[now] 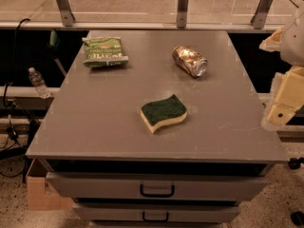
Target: Place orange can upright
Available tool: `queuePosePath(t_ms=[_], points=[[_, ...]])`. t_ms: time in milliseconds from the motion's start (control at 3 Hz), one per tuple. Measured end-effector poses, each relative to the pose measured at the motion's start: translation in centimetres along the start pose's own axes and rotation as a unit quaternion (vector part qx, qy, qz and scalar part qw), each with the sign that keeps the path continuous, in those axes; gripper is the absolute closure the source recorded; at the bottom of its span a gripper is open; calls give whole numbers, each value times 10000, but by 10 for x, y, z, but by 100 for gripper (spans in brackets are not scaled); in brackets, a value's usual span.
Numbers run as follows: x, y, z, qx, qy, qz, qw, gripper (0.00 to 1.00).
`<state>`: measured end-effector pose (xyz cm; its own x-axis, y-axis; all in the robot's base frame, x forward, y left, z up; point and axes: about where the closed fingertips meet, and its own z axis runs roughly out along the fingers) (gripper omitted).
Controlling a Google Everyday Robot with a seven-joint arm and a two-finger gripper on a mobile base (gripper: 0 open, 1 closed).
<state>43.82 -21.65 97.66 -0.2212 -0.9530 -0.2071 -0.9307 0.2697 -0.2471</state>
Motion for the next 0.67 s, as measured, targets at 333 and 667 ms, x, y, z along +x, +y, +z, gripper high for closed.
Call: queuePosePath(t_ms=[333, 667], points=[[-1, -1, 0, 13, -17, 1, 10000, 0], [-21, -36, 32, 67, -110, 63, 9999, 0]])
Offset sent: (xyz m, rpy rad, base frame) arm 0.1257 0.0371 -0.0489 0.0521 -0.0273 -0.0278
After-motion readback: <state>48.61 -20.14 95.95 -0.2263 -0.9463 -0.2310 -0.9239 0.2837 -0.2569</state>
